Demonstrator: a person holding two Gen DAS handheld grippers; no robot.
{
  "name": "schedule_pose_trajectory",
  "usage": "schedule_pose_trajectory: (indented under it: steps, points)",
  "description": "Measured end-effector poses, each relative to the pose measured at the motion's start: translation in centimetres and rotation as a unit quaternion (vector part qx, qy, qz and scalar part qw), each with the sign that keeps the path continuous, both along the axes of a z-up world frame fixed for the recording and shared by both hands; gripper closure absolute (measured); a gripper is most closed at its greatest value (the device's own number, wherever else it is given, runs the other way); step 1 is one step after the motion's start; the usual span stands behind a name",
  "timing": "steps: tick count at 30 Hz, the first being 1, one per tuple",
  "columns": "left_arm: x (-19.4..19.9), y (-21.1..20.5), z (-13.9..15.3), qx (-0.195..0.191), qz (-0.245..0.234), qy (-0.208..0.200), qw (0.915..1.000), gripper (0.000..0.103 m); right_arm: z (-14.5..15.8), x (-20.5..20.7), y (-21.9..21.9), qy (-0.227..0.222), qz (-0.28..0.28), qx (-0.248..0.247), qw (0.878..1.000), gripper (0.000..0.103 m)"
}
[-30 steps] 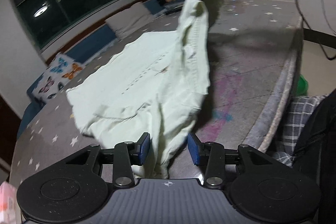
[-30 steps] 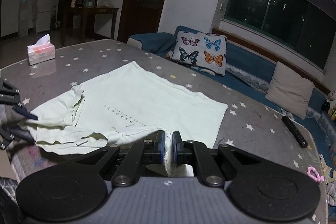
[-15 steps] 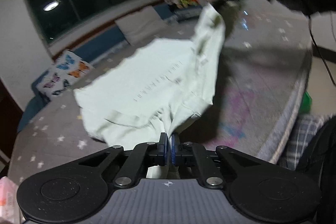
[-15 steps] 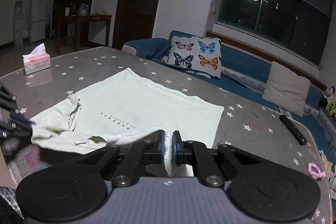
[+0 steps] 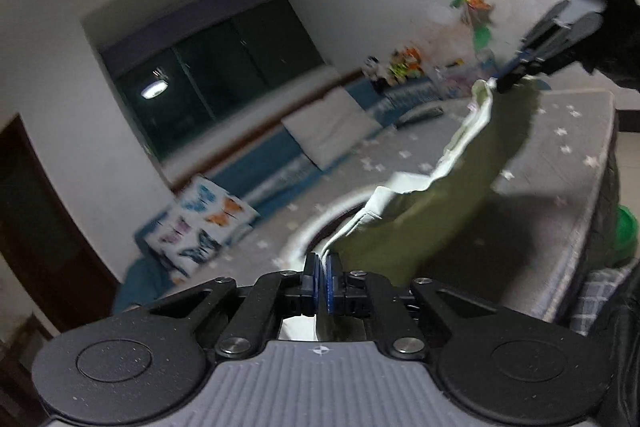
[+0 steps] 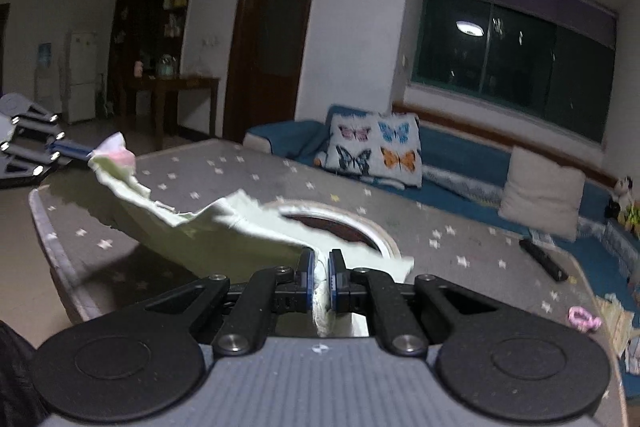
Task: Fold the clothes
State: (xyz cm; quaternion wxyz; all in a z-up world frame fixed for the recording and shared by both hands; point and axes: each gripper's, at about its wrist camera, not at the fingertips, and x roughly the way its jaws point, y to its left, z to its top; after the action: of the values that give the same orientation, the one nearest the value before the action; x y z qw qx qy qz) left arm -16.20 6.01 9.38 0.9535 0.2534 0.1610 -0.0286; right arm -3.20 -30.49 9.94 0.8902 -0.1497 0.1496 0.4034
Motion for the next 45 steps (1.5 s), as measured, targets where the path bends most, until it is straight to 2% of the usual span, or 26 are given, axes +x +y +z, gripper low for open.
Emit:
schedule_pose_trajectory:
  steps: [5,13,20,28,33,35,39,42,45]
  points:
    - [1.5,0.6,1.0,0.006,0.016,-0.031,0.9994,0.099,0.9,0.7,1.0,-0.019,0.009,-0.001,1.0,0.096]
    - [8.6,3.0,0.2,-0.001,0.024,-0.014,0.9996,0.099,0.5,6.7,4.6,-0.01,-0.001,-0.021,1.0,0.096]
    - [17.1,6.0,-1.7,-0.016,0.02,0.042,0.9988,0.099,-1.9,14.7,8.6,0.034,-0.019,-0.058,0.998,0.096]
    - [25.7,8.8,-6.7,-0.041,0.033,0.124,0.9909,0.099,-7.2,22.5,12.4,0.102,-0.041,-0.09,0.99,0.096]
    - [27.8,10.2,-8.9,-0.069,0.051,0.145,0.9857,0.096,-10.5,25.7,13.2,0.151,-0.067,-0.084,0.983,0.093]
    - [28.3,10.5,-9.4,-0.077,0.056,0.147,0.9845,0.095,-11.1,26.8,12.6,0.169,-0.081,-0.066,0.98,0.086]
    - [28.5,10.8,-9.7,-0.086,0.066,0.146,0.9833,0.094,-10.8,27.7,10.9,0.182,-0.106,-0.026,0.977,0.083]
    - [28.8,11.1,-9.6,-0.092,0.078,0.14,0.9827,0.081,-10.1,27.7,9.6,0.181,-0.118,-0.015,0.976,0.083]
    - [28.7,11.3,-9.1,-0.102,0.085,0.136,0.9818,0.074,-9.5,26.9,8.7,0.179,-0.119,-0.017,0.976,0.083]
